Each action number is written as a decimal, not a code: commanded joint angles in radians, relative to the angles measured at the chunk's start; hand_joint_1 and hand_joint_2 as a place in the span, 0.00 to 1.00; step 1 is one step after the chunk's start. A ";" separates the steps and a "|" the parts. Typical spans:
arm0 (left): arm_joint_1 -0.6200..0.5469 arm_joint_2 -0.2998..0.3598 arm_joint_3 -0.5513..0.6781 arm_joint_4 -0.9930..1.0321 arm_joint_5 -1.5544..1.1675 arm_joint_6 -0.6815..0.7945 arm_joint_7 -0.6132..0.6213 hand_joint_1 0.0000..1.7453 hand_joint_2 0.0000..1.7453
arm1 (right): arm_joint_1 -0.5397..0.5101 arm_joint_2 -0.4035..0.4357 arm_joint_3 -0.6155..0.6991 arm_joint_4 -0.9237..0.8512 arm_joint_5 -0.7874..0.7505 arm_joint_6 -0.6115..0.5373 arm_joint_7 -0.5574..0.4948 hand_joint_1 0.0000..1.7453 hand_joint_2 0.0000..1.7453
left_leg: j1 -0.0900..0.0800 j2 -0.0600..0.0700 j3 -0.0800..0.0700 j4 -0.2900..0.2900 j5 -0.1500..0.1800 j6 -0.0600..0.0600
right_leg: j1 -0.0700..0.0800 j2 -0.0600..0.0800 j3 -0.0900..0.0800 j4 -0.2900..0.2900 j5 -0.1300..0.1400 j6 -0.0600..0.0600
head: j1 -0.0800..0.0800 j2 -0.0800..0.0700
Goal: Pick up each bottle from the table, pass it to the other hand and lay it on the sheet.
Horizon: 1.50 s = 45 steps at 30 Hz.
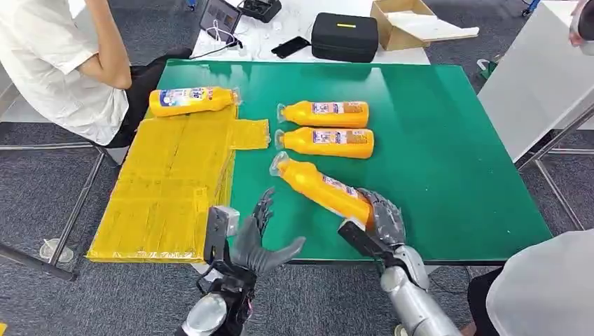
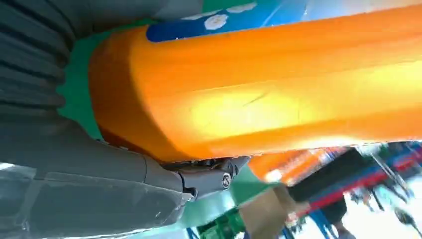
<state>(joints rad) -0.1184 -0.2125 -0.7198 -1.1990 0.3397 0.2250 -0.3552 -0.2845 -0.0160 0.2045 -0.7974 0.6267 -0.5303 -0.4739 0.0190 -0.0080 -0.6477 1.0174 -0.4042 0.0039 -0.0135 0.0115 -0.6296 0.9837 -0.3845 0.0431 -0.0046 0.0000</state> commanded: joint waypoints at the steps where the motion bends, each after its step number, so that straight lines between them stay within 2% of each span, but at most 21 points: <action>1: 0.022 0.053 0.011 0.028 0.082 -0.046 0.008 0.00 1.00 | 0.020 0.032 -0.001 -0.116 -0.056 -0.028 -0.021 1.00 1.00 | -0.001 0.004 0.009 -0.001 -0.005 0.001 | 0.000 0.002 0.007 0.000 -0.004 -0.003 | 0.000 0.000; 3: 0.020 0.054 0.008 0.031 0.095 -0.047 0.009 0.00 1.00 | 0.016 0.031 0.000 -0.111 -0.066 -0.034 -0.028 1.00 1.00 | -0.001 0.002 0.002 -0.001 -0.001 0.000 | 0.000 0.000 0.001 -0.001 -0.001 -0.001 | 0.000 0.000; 5: 0.022 0.055 0.014 0.023 0.104 -0.045 0.007 0.00 1.00 | 0.020 0.035 -0.005 -0.118 -0.074 -0.050 -0.038 1.00 1.00 | -0.001 0.002 0.005 -0.001 -0.003 0.001 | 0.000 0.000 0.004 0.000 -0.003 -0.002 | 0.000 0.000; 11: 0.023 0.061 0.027 -0.018 0.159 -0.072 0.025 0.00 1.00 | 0.020 0.051 -0.031 -0.135 -0.119 -0.085 -0.068 1.00 1.00 | -0.001 0.001 0.000 -0.001 -0.001 0.000 | 0.000 0.000 0.000 0.000 -0.001 -0.001 | 0.000 0.000; 13: 0.021 0.058 0.032 -0.028 0.173 -0.075 0.025 0.00 1.00 | 0.016 0.056 -0.025 -0.129 -0.122 -0.078 -0.072 1.00 1.00 | -0.001 0.002 0.004 0.000 -0.003 0.001 | 0.000 0.000 0.003 0.001 -0.003 -0.003 | 0.000 0.000; 14: 0.016 0.056 0.035 -0.034 0.181 -0.076 0.024 0.00 1.00 | 0.014 0.060 -0.014 -0.123 -0.122 -0.065 -0.073 1.00 1.00 | 0.000 0.002 0.001 0.000 -0.002 0.000 | 0.000 0.000 0.000 0.000 -0.002 -0.002 | 0.000 0.000; 16: 0.007 0.051 0.042 -0.045 0.198 -0.078 0.029 0.00 1.00 | 0.019 0.077 0.010 -0.123 -0.117 -0.061 -0.089 1.00 1.00 | -0.001 0.003 0.006 0.000 -0.004 0.001 | 0.000 0.001 0.004 0.001 -0.003 -0.003 | 0.000 0.000; 18: -0.010 0.042 0.050 -0.051 0.208 -0.065 0.025 0.00 1.00 | 0.024 0.097 0.052 -0.136 -0.110 -0.051 -0.098 1.00 1.00 | 0.000 0.002 0.001 0.000 -0.001 0.000 | 0.000 0.001 0.000 0.000 -0.001 -0.001 | 0.000 0.000; 25: -0.060 0.011 0.072 -0.057 0.241 -0.016 0.012 0.00 1.00 | 0.006 0.130 0.175 -0.125 -0.081 -0.030 -0.068 1.00 1.00 | 0.000 0.002 0.001 0.001 -0.002 0.000 | 0.001 0.000 0.000 0.001 -0.002 -0.002 | 0.000 0.000; 45: -0.114 0.004 0.085 -0.027 0.290 0.005 -0.012 0.00 1.00 | 0.000 0.154 0.276 -0.115 -0.150 0.008 -0.095 1.00 1.00 | 0.000 0.001 0.000 0.000 0.000 0.001 | 0.000 0.000 -0.001 0.000 -0.001 -0.001 | 0.000 0.000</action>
<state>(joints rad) -0.1819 -0.2167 -0.6508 -1.2745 0.6260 0.2247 -0.3643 -0.2480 0.1412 0.4303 -0.9415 0.4841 -0.5310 -0.5711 0.0191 -0.0081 -0.6508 1.0174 -0.4035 0.0040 -0.0136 0.0114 -0.6332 0.9840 -0.3846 0.0431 -0.0042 0.0004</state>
